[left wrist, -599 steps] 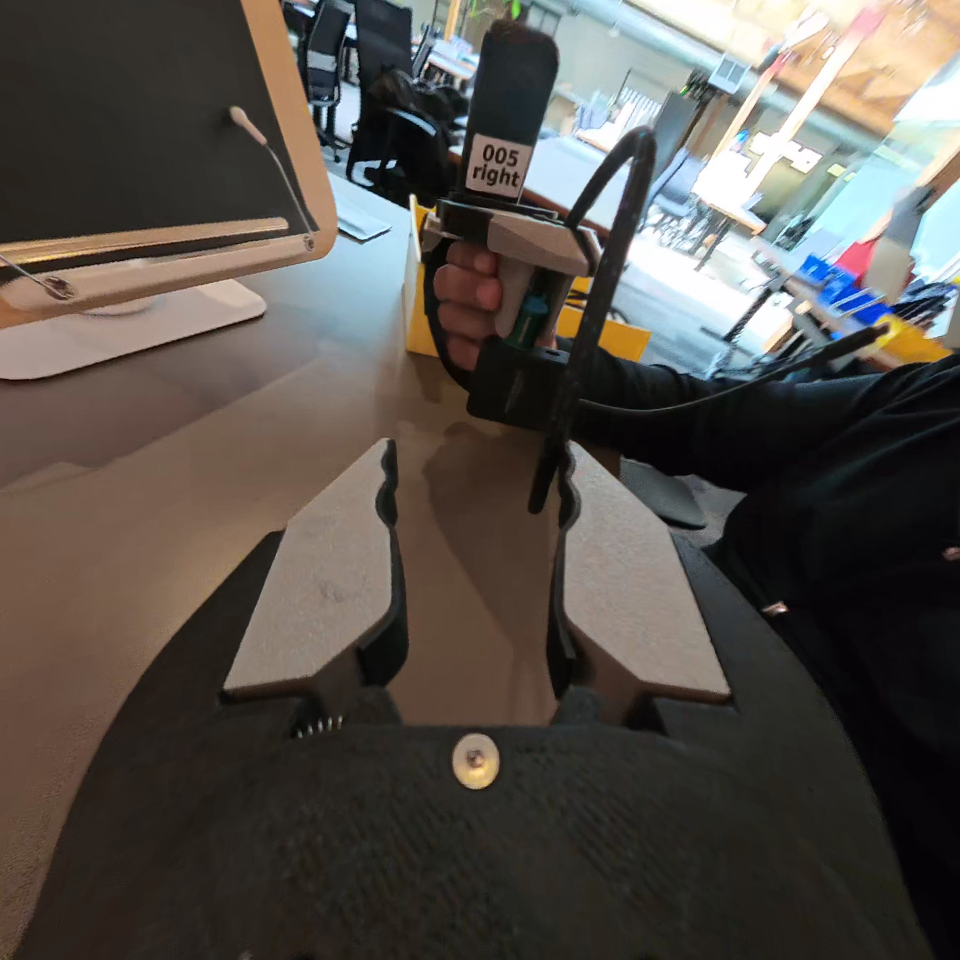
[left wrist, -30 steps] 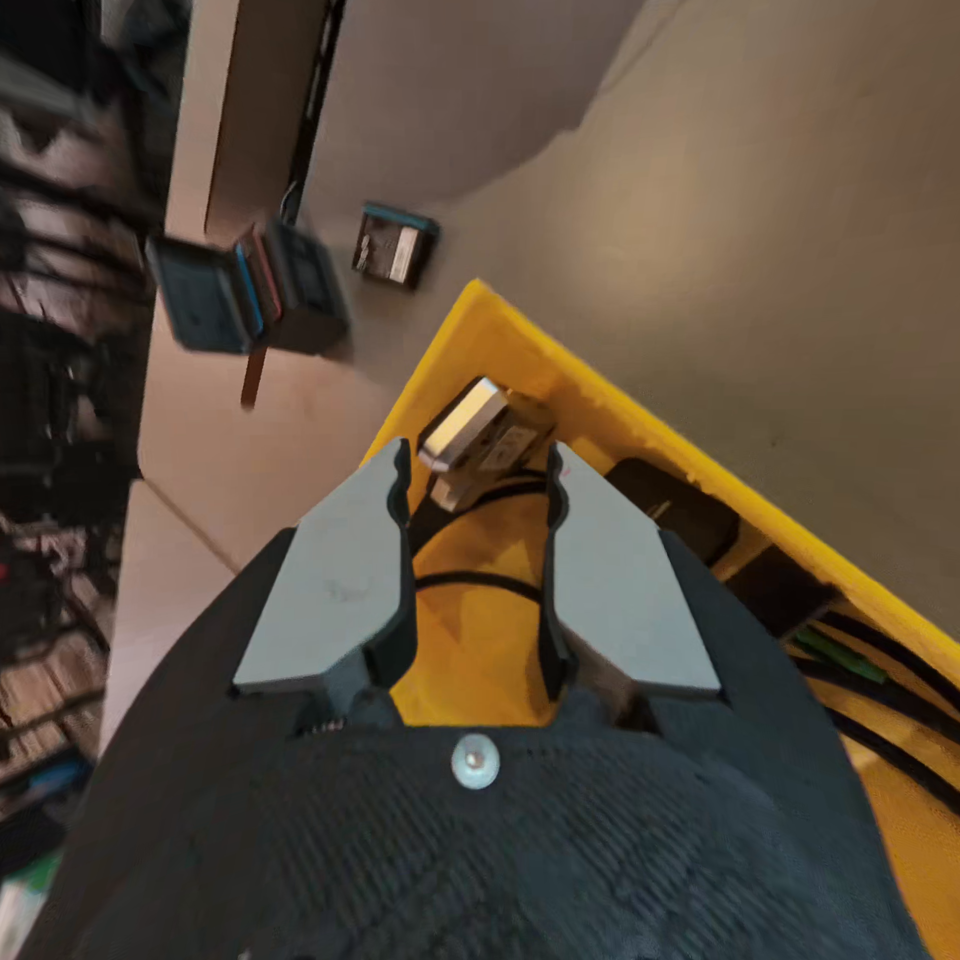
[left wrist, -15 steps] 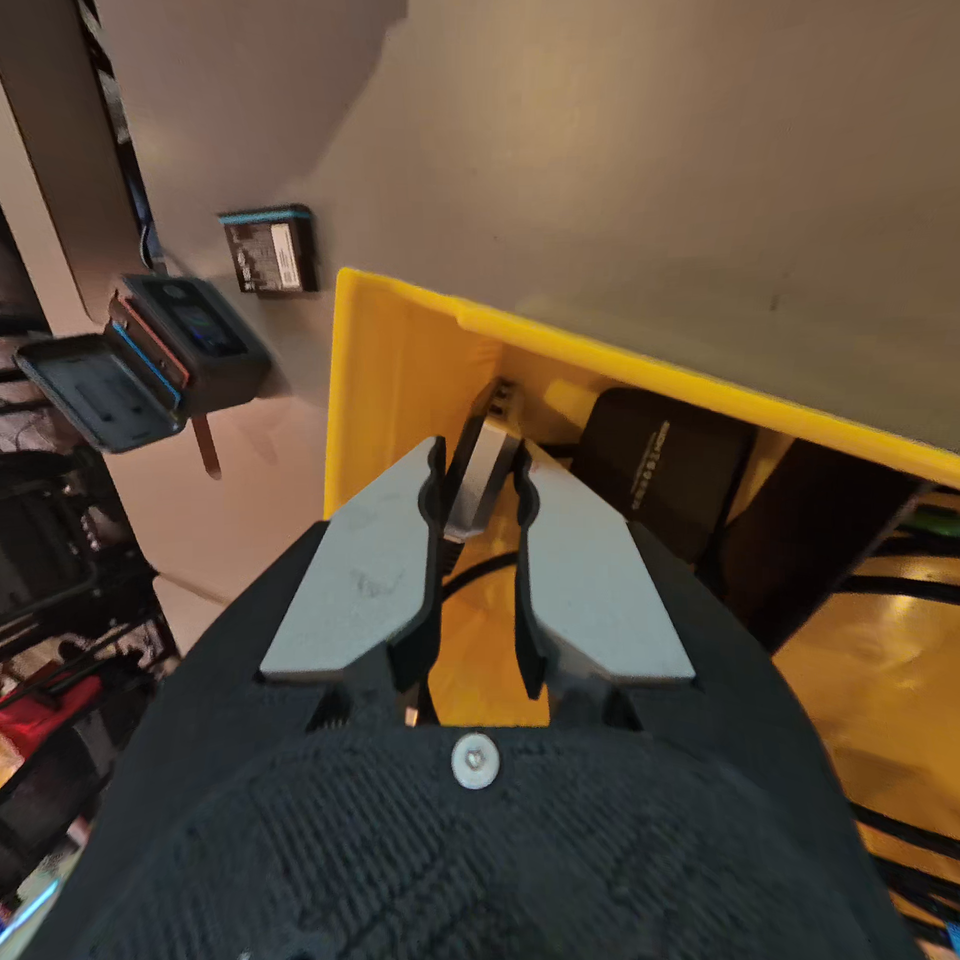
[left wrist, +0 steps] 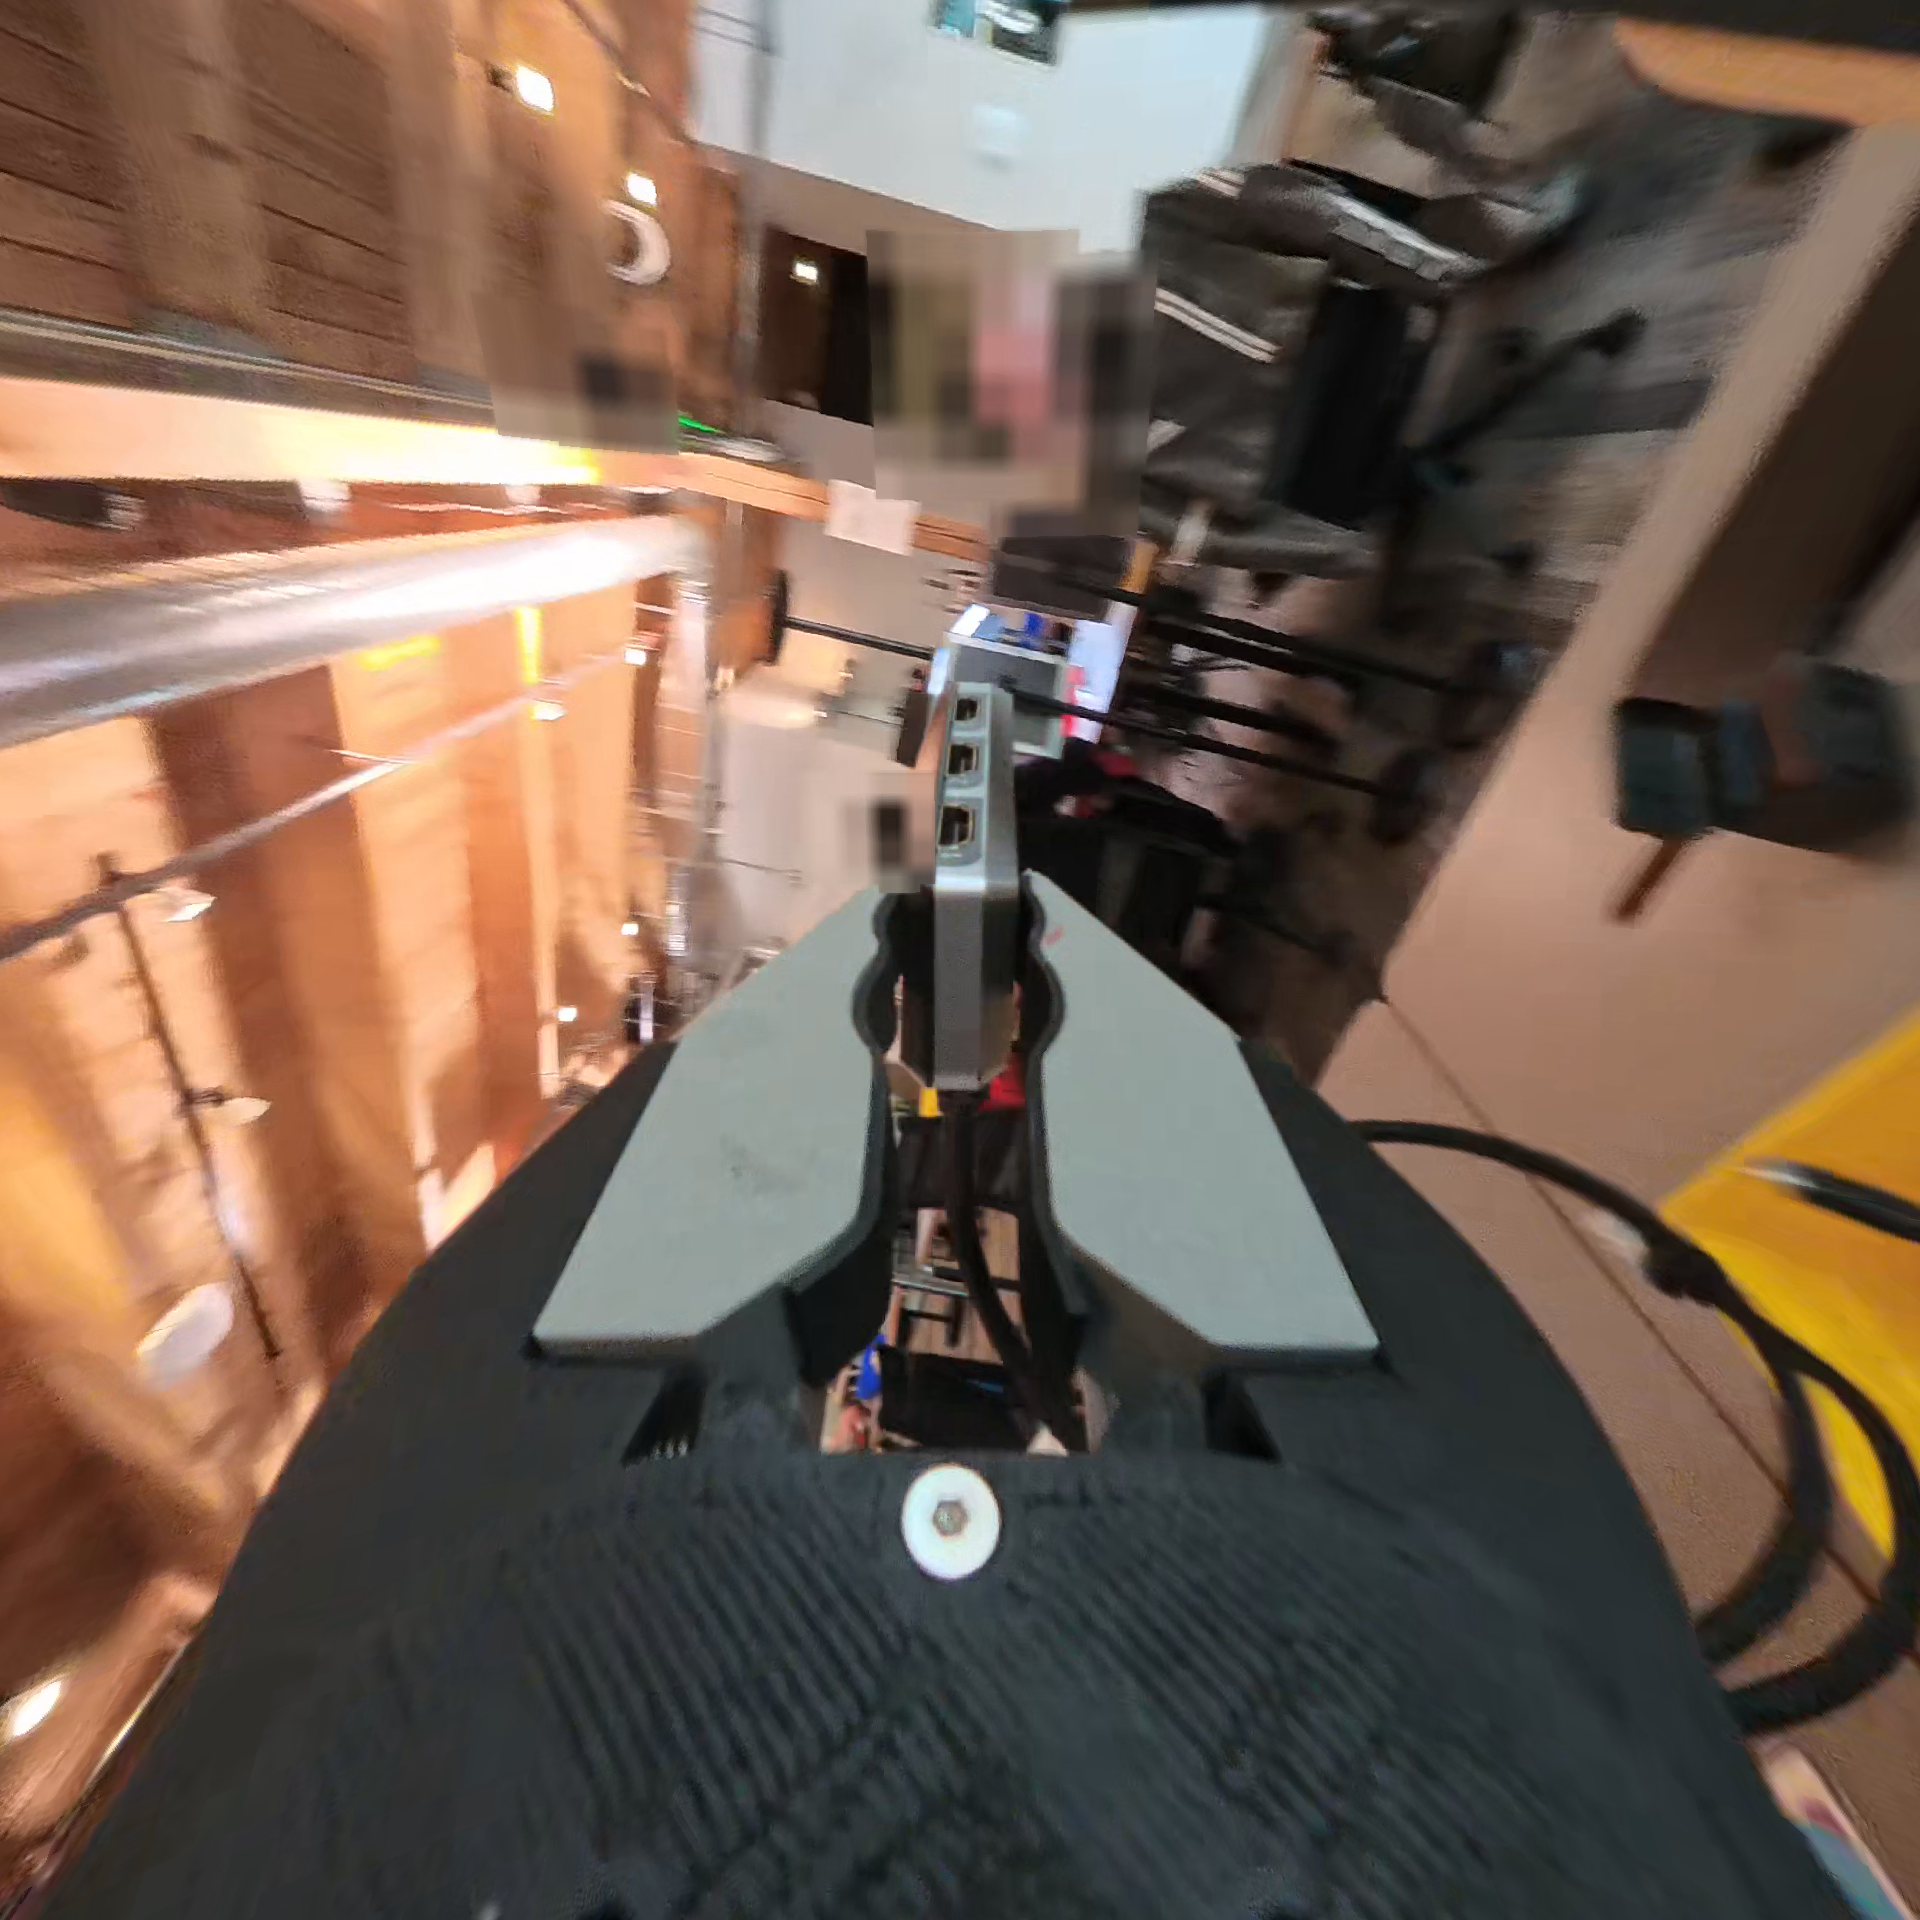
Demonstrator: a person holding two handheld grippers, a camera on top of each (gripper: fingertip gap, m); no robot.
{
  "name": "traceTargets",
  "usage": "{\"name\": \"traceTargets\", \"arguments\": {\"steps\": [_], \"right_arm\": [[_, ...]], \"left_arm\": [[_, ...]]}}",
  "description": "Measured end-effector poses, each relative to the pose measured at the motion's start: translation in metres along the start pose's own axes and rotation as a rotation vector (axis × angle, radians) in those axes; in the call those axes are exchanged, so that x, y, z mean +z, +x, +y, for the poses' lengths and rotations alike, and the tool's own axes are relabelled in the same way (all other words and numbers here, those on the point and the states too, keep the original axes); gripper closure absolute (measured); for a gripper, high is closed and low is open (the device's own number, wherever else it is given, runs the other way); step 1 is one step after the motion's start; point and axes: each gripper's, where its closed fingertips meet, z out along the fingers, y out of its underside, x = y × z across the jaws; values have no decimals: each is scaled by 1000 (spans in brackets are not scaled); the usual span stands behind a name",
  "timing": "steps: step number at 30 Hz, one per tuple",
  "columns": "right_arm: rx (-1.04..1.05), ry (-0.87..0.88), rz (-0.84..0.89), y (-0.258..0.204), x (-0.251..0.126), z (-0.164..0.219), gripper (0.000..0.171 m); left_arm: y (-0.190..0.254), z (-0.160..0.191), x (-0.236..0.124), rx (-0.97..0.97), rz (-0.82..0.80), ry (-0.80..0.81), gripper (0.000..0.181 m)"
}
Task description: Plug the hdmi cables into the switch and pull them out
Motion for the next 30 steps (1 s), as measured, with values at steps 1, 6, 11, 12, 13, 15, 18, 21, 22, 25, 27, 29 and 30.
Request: {"name": "traceTargets", "arguments": {"steps": [1, 6, 11, 12, 13, 15, 18, 21, 22, 25, 27, 29, 30], "right_arm": [[-6, 3, 9, 1, -1, -1, 104], [-25, 49, 45, 7, -9, -10, 104], [-21, 83, 84, 17, -18, -17, 104], [-20, 93, 92, 19, -20, -19, 104], [-19, 105, 101, 21, -23, -21, 105], [-16, 133, 110, 23, -29, -27, 105], [-15, 171, 121, 26, -38, -36, 104], [-38, 223, 153, 30, -54, -50, 101], [-45, 250, 166, 31, -61, -56, 101], [-63, 325, 223, 40, -83, -69, 104], [-67, 334, 271, 50, -91, -71, 104], [-73, 326, 303, 58, -95, -71, 104], [-78, 325, 315, 60, -96, -71, 104]], "left_arm": [[-16, -12, -6, -13, -30, 12, 164], [-45, -88, -35, -99, -43, 154, 165], [-106, -153, -47, -59, -263, 227, 164], [-120, -164, -50, -75, -299, 242, 164], [-136, -175, -55, -90, -341, 262, 164], [-163, -199, -67, -136, -388, 307, 164], [-177, -240, -85, -217, -308, 426, 164], [-147, -263, -91, -254, -182, 482, 164], [-129, -266, -88, -259, -150, 489, 165], [-45, -267, -72, -234, -42, 489, 164], [28, -259, -57, -207, 15, 469, 164], [108, -251, -51, -213, 101, 466, 165], [149, -246, -53, -221, 164, 459, 164]]}}
